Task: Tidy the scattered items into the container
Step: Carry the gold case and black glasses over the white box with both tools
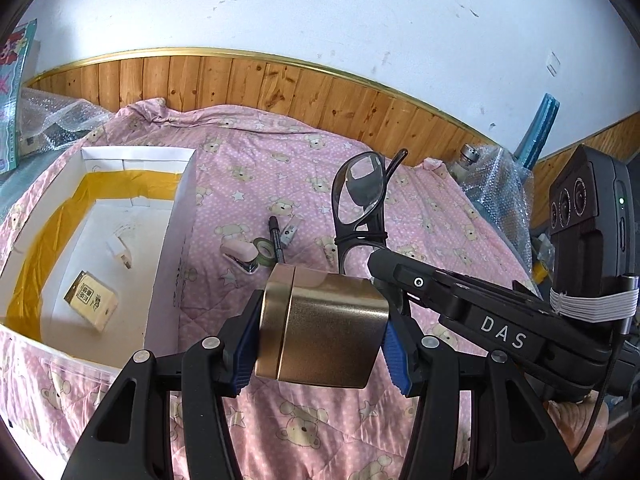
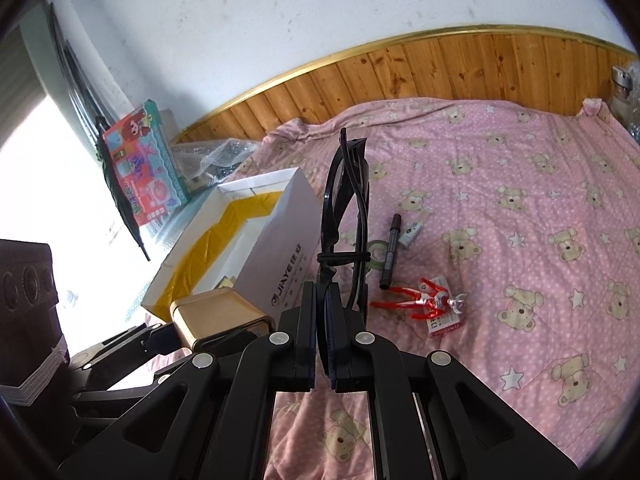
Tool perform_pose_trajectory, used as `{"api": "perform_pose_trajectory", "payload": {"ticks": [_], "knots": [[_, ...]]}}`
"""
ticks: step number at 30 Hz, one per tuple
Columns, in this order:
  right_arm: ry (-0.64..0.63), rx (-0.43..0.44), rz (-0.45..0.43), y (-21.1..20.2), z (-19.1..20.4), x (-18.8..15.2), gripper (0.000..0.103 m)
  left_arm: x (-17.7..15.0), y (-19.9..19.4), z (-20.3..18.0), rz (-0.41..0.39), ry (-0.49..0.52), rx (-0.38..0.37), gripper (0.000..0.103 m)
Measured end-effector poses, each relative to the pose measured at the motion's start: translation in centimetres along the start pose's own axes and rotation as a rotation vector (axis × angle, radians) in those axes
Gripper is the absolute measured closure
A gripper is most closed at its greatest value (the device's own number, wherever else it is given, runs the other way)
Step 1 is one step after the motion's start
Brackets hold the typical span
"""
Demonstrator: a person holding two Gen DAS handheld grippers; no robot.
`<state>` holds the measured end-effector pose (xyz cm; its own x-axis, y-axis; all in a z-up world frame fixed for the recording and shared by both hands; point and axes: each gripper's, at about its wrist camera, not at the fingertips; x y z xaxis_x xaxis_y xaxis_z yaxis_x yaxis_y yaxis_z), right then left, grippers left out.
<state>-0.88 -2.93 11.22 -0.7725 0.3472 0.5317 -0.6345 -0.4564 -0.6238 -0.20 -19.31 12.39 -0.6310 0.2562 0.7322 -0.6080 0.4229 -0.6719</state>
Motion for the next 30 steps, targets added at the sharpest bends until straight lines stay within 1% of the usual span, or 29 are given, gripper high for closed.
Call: {"api": "perform_pose_trajectory", "payload": {"ticks": [5, 11, 23, 30], "knots": [[-0.018, 0.003, 0.002, 0.2, 1.0, -0.1, 0.098, -0.4, -0.7, 0.6, -0.010, -0.012, 0.004, 0.048], [-0.049, 0.010, 0.004, 0.5, 3.0, 0.0, 0.098, -0.4, -2.1, 1.9, -0.039, -0.032, 0.019, 0.048], [-0.119, 0.034, 0.025, 2.3, 7.7, 0.2, 0.098, -0.8, -4.7, 5.9, -0.075, -0.099, 0.045, 0.048], [-0.145, 0.042, 0.040, 3.7, 9.9, 0.4, 0.098, -0.8, -5.6, 8.0, -0.087, -0.127, 0.053, 0.048]]}}
Point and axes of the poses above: each gripper's, at about its wrist camera, not at the fingertips, and y roughly the way its jaws point, z to its left, x to its top, and after that the axes turned 15 degrees about y, right-handed
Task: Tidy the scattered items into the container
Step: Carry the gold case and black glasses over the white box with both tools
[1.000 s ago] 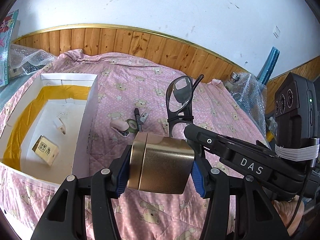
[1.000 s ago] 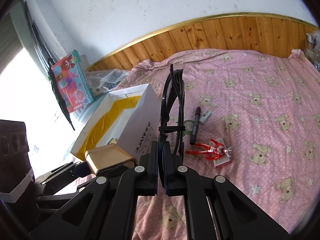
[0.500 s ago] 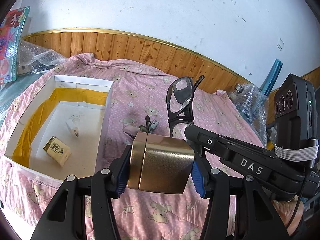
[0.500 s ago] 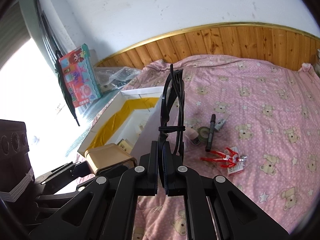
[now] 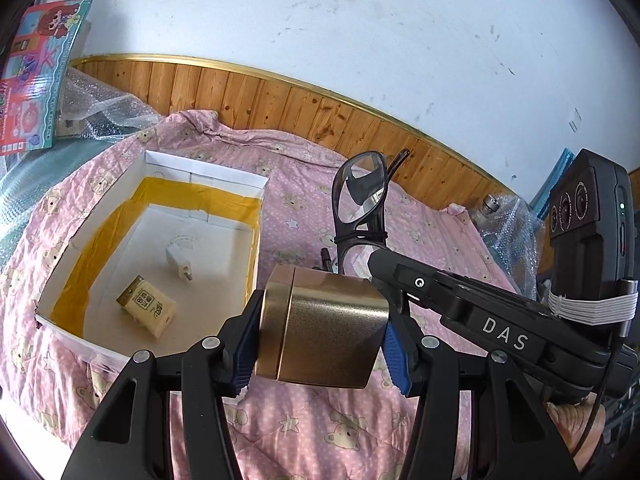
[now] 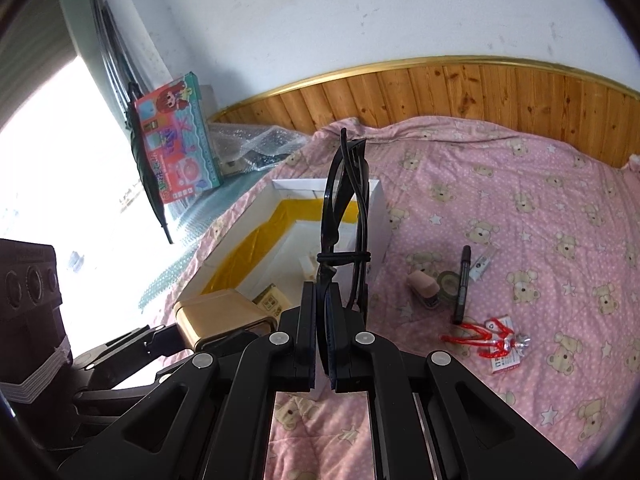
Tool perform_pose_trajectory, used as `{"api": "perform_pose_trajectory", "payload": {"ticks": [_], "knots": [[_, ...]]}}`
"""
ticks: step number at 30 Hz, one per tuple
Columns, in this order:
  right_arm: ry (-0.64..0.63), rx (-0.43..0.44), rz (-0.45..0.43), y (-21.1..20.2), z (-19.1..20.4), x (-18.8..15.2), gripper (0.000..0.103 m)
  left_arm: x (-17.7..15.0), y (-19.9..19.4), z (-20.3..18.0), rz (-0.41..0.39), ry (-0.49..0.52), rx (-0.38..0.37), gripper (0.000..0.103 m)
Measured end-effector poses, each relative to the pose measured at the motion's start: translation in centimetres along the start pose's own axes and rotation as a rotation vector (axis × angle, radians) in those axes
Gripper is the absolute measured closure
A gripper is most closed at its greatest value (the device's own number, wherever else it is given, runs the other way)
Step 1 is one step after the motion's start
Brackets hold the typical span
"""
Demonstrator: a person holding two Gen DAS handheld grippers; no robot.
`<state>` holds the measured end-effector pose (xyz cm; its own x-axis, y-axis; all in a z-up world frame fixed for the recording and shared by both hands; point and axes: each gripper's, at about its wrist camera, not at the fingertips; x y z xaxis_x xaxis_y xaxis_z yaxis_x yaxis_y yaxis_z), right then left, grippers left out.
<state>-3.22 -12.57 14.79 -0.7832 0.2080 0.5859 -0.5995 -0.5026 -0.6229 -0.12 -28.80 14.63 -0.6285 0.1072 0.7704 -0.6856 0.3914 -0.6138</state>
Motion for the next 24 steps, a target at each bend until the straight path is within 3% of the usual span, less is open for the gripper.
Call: {"api": "perform_pose_trajectory", "payload": {"ticks": [24], "knots": [[-0.085, 0.039, 0.071, 5.8, 6.4, 1.6, 0.098, 0.0, -0.5, 7.7, 0.002, -0.118, 0.072, 0.048]]}}
Point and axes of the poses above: each gripper's, at about its wrist camera, not at the fingertips, and y roughly the way its jaws point, z to its left, x to its top, and after that the axes turned 15 degrees about y, right-handed
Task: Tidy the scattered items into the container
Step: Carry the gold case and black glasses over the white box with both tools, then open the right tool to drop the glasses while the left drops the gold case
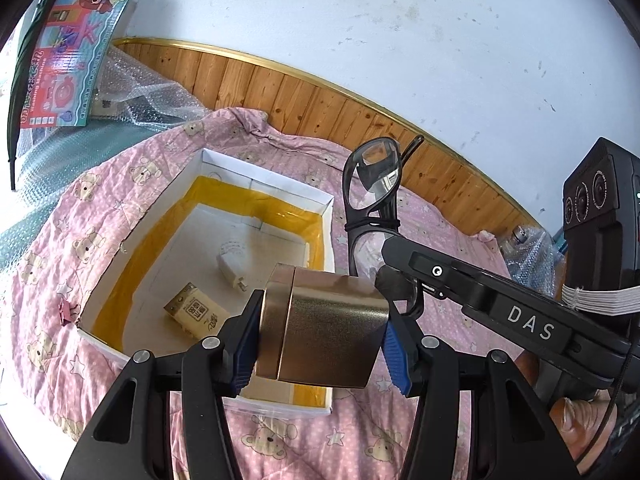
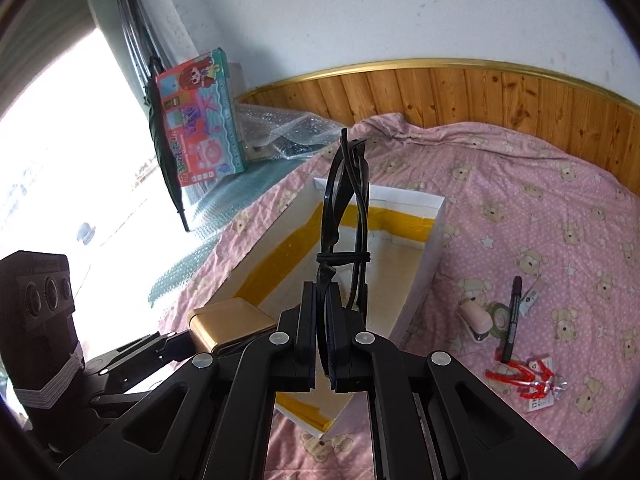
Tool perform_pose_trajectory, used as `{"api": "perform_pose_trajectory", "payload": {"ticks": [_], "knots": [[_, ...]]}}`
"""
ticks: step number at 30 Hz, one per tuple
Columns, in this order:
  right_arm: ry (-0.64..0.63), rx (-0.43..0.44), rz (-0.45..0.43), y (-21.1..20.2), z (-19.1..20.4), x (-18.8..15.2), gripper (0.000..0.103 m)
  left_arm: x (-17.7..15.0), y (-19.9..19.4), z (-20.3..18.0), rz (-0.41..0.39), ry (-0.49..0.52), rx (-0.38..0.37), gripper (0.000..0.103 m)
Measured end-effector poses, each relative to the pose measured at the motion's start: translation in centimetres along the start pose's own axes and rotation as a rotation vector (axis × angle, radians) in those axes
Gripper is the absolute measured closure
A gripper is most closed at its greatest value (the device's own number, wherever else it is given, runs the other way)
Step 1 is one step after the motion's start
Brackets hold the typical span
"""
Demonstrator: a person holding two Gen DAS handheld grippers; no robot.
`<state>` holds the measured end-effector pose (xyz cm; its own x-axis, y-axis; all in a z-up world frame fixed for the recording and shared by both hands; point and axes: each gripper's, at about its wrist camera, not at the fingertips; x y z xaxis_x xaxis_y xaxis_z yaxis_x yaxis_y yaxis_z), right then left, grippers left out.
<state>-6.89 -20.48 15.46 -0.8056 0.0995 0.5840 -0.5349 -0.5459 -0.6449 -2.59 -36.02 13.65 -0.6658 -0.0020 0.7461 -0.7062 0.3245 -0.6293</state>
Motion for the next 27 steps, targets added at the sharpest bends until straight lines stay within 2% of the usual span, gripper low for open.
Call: {"api": "perform_pose_trajectory", "payload": {"ticks": [11, 27], "knots": [[-0.025, 0.011, 0.030, 3.3, 1.7, 1.6, 0.098, 0.6, 2.1, 2.7, 0.034, -0.036, 0.003, 0.048], [-0.007, -0.011, 0.098, 8.5, 0.0, 3.1, 0.098, 0.5, 7.2, 4.3, 0.141, -0.072, -0.008, 0.048]]}}
Point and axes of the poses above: each gripper's, at about its wrist camera, not at the fingertips, and y roughly the way its jaws point, z to its left, x to its top, and after that the axes turned 15 degrees about y, right-handed
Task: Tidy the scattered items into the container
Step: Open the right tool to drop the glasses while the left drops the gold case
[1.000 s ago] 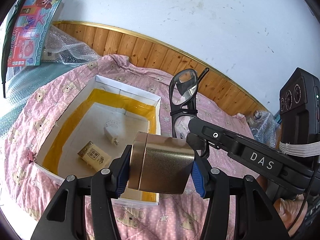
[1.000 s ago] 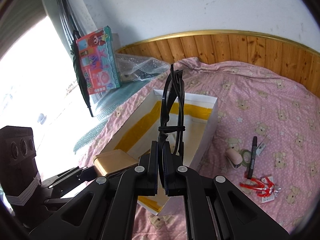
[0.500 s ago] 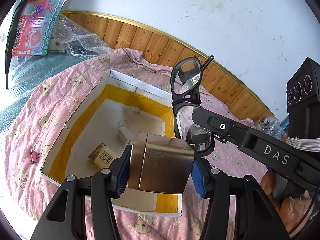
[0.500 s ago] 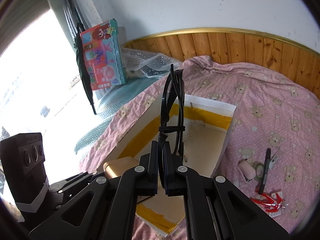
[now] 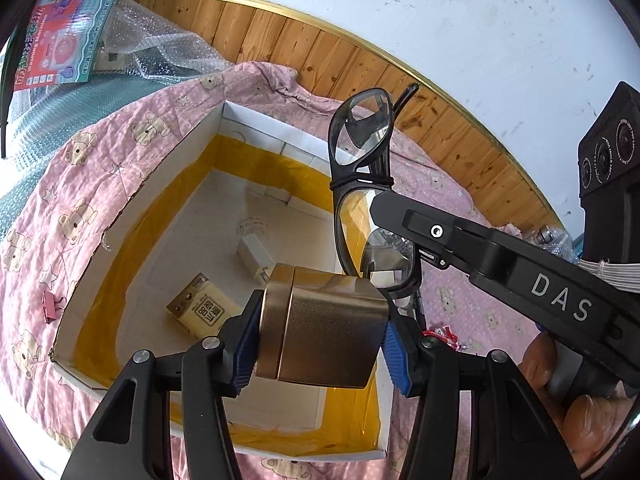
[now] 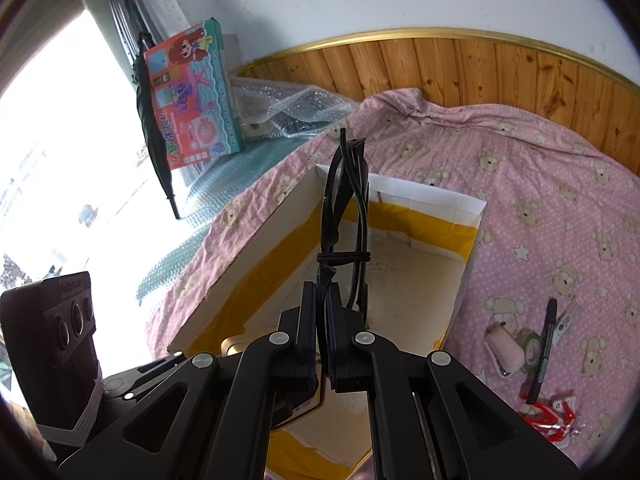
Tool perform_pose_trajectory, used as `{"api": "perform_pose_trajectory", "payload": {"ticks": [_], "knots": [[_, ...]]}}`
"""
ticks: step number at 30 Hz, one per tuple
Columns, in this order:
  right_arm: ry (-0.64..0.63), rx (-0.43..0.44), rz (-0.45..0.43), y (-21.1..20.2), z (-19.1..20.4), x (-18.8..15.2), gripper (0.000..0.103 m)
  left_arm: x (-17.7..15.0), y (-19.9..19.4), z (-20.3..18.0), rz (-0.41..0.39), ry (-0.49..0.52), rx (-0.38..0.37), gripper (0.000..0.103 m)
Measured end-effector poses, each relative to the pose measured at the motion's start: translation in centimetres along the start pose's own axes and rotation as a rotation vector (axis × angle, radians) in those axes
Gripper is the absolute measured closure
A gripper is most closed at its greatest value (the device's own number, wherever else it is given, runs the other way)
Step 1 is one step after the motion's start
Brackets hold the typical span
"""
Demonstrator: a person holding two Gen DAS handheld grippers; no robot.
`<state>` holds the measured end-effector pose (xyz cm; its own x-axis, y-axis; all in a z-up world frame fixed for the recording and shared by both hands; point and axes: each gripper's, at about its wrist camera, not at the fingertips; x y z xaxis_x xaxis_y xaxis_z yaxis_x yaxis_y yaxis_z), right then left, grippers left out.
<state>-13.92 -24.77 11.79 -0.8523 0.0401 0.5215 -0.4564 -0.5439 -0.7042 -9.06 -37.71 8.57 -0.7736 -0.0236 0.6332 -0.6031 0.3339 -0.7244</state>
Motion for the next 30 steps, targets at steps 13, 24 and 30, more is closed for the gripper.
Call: {"api": "perform_pose_trajectory", "payload": {"ticks": [13, 24, 30], "knots": [[-0.002, -0.015, 0.026, 2.9, -1.2, 1.7, 0.098, 1.3, 2.9, 1.4, 0.036, -0.034, -0.006, 0.048], [0.087, -0.046, 0.043, 5.4, -4.7, 3.5, 0.072, 1.6, 6.3, 3.5, 0.120, -0.089, -0.044, 0.047], [0.120, -0.029, 0.067, 5.9, -5.5, 3.5, 0.073, 0.8, 5.1, 5.9, 0.113, -0.152, -0.030, 0.047]]}}
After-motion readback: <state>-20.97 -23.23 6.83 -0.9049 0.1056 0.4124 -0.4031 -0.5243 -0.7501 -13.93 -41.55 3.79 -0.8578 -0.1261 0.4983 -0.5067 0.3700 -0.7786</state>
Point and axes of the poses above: each gripper's, at about its wrist camera, not at the fingertips, and y roughly the way its jaws point, z to its left, x to its top, and after that the axes turned 15 degrees about y, right-handed
